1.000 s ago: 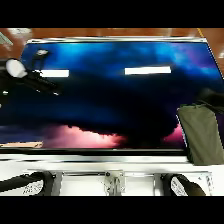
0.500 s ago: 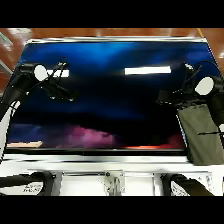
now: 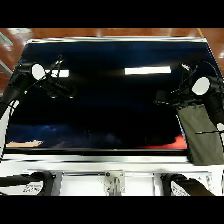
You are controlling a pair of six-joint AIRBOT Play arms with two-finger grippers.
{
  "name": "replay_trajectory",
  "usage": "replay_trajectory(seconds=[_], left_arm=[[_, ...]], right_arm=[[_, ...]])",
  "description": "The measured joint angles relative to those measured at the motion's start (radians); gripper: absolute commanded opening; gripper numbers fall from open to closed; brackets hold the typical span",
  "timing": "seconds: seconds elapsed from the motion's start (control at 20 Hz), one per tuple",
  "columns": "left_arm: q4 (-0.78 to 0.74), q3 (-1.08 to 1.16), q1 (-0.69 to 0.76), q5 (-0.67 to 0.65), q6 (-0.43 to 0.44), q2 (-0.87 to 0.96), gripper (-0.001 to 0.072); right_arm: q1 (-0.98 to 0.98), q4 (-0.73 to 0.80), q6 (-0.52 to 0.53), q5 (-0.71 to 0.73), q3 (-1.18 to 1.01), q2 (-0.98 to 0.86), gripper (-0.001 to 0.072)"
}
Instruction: Fold the shirts.
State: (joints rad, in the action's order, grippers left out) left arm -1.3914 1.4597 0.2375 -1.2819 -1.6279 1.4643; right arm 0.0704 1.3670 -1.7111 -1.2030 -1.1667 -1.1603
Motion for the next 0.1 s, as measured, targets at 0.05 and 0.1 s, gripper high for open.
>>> replay_trajectory(seconds=[0.05, 0.1], left_arm=[[-0.001, 0.0, 0.0, 0.002, 0.005, 0.0, 0.0586], [-0.002, 0.0, 0.0, 0.003, 0.008, 0.0, 0.0586]], right_arm=[[0.0, 0.0, -0.002, 0.0, 0.0, 0.0, 0.0689], [0.0, 0.0, -0.003, 0.0, 0.0, 0.0, 0.0689]])
